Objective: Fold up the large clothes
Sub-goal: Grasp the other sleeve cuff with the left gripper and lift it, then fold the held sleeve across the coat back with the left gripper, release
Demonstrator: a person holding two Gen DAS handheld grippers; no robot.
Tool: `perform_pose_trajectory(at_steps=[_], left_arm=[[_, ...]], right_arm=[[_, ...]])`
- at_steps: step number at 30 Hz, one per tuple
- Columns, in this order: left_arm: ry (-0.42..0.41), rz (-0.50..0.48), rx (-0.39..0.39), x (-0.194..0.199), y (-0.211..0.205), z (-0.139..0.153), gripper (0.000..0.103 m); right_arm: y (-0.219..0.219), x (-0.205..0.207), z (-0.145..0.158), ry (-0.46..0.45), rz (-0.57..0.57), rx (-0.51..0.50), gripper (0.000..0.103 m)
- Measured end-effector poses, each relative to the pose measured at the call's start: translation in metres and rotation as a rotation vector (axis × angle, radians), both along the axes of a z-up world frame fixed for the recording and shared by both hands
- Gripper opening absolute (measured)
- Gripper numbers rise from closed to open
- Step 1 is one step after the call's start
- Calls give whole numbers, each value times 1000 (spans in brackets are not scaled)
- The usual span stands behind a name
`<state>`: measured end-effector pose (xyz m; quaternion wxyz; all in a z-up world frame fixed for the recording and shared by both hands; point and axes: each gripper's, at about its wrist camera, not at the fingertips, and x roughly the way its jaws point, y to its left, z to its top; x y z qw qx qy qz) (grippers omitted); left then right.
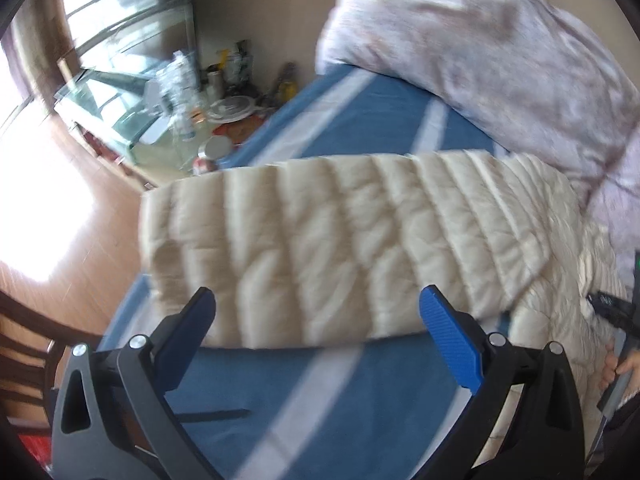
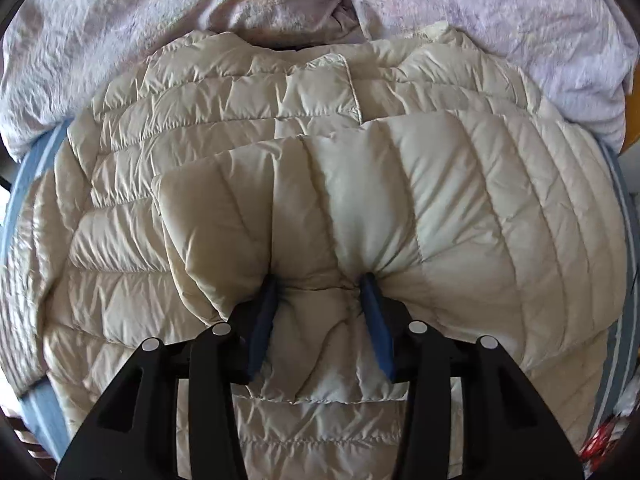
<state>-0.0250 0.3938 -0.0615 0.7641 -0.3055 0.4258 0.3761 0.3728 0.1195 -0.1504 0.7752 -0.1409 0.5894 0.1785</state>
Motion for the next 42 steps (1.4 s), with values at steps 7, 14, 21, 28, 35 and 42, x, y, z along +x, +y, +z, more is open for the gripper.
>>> perform_pose_trajectory(at_steps=[7,14,21,28,35,42], left_arm=[[-20,137,-61,-50,48,-15,101],[-25,167,-123,-58,65,-34,81],[11,178,-127,-47,68,-46,69],[-15,218,-147,-50,69,-46,32],[-55,199,-161,-46,65,-44,7],[-100,166,-115,-35,58,-18,3]], right_arm=[[-5,1,7,14,-42,40,48],[-4,4,13,10,-31,42,49],[-11,-3,14,18,-51,61,49],[-17,0,16,7,-80,74,53],[-35,-4,27,1,-109,99,55],[-64,-4,41,-6,-117,132,55]])
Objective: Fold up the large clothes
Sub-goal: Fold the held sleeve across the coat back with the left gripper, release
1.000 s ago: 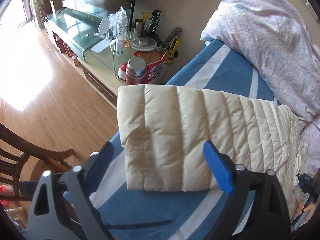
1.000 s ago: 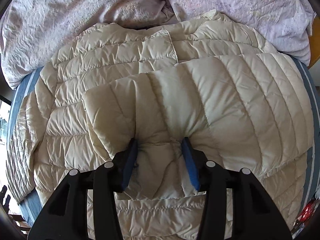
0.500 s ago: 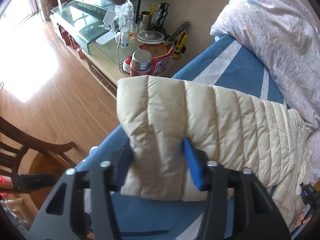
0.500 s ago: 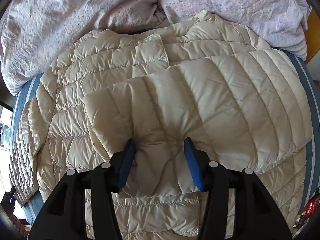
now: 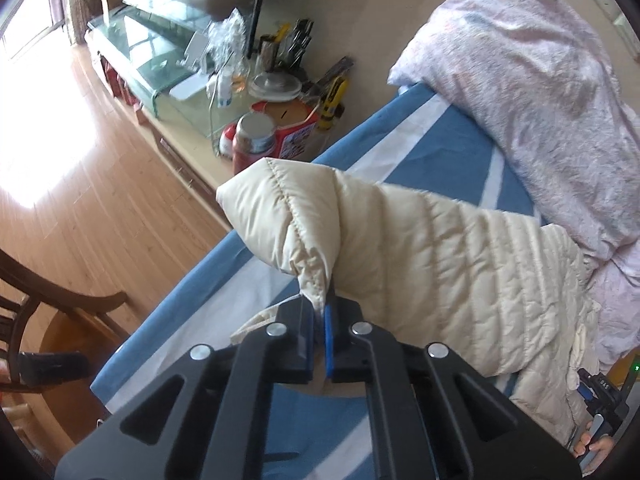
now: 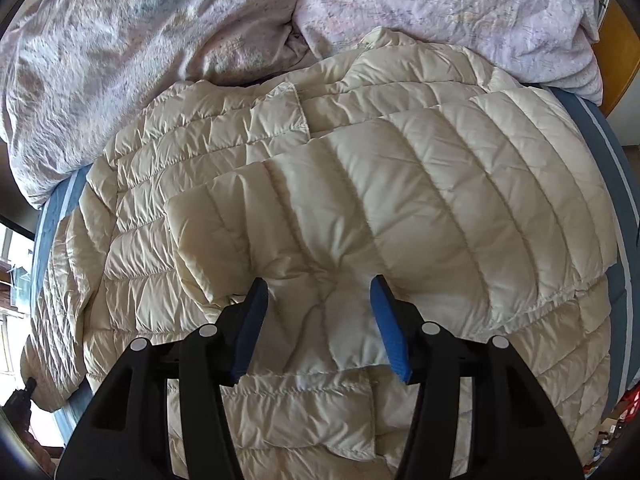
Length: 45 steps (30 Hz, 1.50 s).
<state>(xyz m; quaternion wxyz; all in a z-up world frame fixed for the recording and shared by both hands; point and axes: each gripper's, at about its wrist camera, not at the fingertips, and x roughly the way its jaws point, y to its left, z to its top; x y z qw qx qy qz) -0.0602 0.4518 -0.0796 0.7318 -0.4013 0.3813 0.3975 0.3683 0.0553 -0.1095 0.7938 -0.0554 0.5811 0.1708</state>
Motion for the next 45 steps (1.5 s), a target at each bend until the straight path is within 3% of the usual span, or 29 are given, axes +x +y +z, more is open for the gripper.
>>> perform_pose_trajectory(at_steps=[3,5,7,13,19,26,34,45], left_arm=[[-31,-25,49,13,-9,26,3],[-63,-50,91,25,-20,50,3],[-92,-77,124,41,-33,71,3],[-188,-219,212,108,-101,136,3],[-228,-375,223,184,-173,158,3],[-229,-557,191,264,-253,148,3],[-186,-750,99,346,-340,108,3],[-101,-851,13,403,-397,50,7]], right_arm=[[-16,3,4,3,-3,22,56],[-27,6,6,4,-4,35,65],[-33,7,8,1,0,51,66],[-52,13,6,2,33,73,72],[-87,16,5,-30,78,46,73],[-130,14,1,-49,90,6,73],[-185,12,-4,-40,38,6,73],[-232,12,-9,-27,-35,-7,73]])
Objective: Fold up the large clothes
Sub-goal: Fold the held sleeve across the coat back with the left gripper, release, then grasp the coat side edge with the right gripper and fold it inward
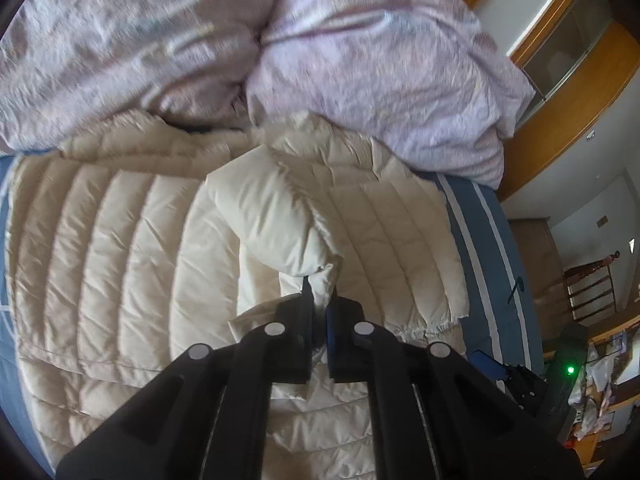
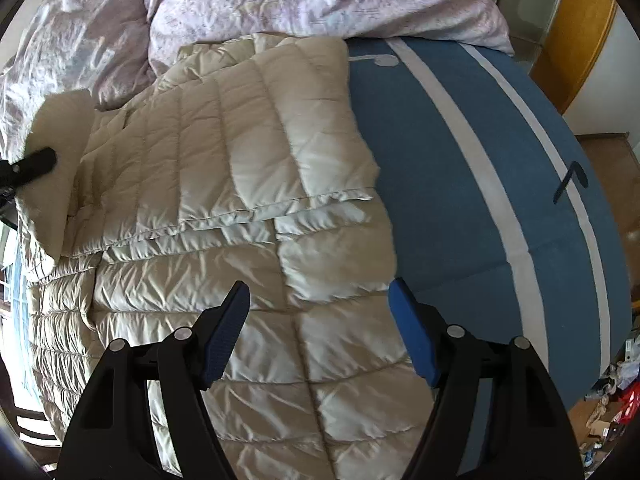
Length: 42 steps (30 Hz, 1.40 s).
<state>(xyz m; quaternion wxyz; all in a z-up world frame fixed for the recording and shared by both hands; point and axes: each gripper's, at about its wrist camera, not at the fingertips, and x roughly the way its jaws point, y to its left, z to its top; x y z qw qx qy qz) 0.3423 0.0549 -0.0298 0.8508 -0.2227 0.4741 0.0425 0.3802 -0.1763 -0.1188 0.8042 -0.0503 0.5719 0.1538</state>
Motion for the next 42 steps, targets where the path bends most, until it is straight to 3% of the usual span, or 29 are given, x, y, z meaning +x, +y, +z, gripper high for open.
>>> perform_pose_trajectory(at_steps=[2,4,6,10,14,19,26,34,42], left_arm=[[8,-1,-14,-1,-1,-3,16],[0,0,-38,-2,3,-2,38],[-19,7,-50,-8,9,3,49],[-40,33,1,-28,31,10,61],[-23,98,43,-49,60,6,62],[34,171,163,-77,91,-4,62],[76,220,202,-105,116,-11,64],[108,243,221,-130,135,-21,65],[133,254,232,-144,142,-29,65]], right_arm=[[-1,0,1,-3,0,1,73],[3,2,5,-12,11,7,73],[10,3,11,-24,29,25,73],[40,1,30,-51,104,113,68],[81,-3,42,-52,198,189,47],[142,-9,44,-66,320,201,31],[182,-2,24,-45,330,150,30],[175,21,-23,73,236,65,30],[188,23,-30,29,257,-16,30]])
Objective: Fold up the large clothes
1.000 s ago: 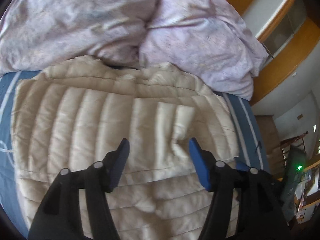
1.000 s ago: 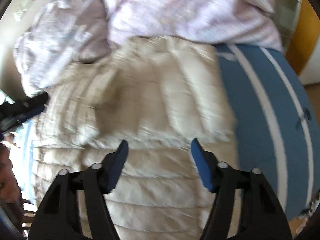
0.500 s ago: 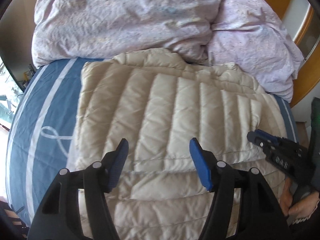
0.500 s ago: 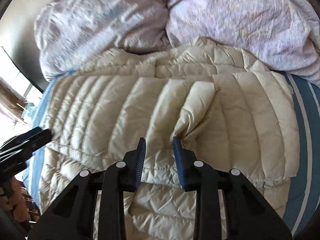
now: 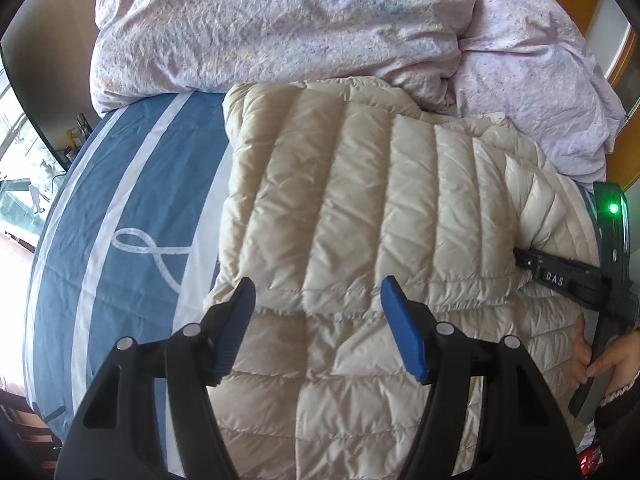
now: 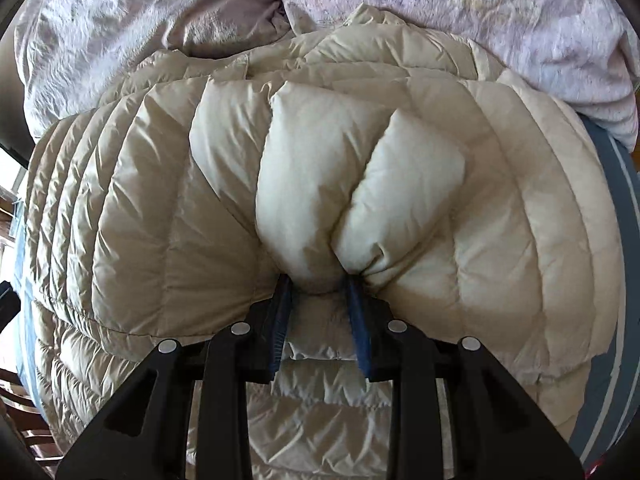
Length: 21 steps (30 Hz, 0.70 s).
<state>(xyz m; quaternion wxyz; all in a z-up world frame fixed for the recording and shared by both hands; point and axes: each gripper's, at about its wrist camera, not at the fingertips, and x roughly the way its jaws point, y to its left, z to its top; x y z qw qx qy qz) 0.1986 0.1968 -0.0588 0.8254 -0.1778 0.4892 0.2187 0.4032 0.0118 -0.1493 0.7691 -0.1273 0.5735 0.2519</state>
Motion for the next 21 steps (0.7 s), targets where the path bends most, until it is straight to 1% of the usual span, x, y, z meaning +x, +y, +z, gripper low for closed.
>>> perform_pose_trajectory(at_steps=[2,5,6,7,8,9,10,11,13,15,17,18,20,21], left_arm=[[4,-1,4,-4,0,-1,66],[4,-14,12,-16,-1,1,71],[1,-19,12,-20,-1,2,74],[-4,-29,11,-27,0,4,77],[-4,-35,10,-32,0,4,78],[-2,-44,7,-39,1,5,78],[3,-49,7,-45,2,5,79],[10,-52,8,-51,3,4,79],[25,-52,9,-61,4,2,80],[45,-48,1,-77,7,-4,80],[53,-41,-22,-92,9,-8,80],[56,-38,-35,-101,9,-11,80],[64,-32,-52,-118,9,-16,80],[65,-26,-64,-126,9,-18,80]], right_arm=[[1,1,1,5,-6,-6,30],[-9,4,6,67,-20,37,33],[-16,2,12,103,-30,67,39],[-20,4,17,130,-36,98,53],[-26,4,22,144,-38,121,73],[-37,1,32,135,-41,138,80],[-44,-2,40,118,-36,145,82],[-52,-5,47,111,-26,151,82],[-76,-10,55,126,-17,154,82],[-103,-15,58,163,-16,157,82],[-127,-23,59,201,-9,164,82],[-145,-31,58,226,-1,158,82],[-165,-38,55,248,3,146,82],[-182,-44,53,263,-1,138,82]])
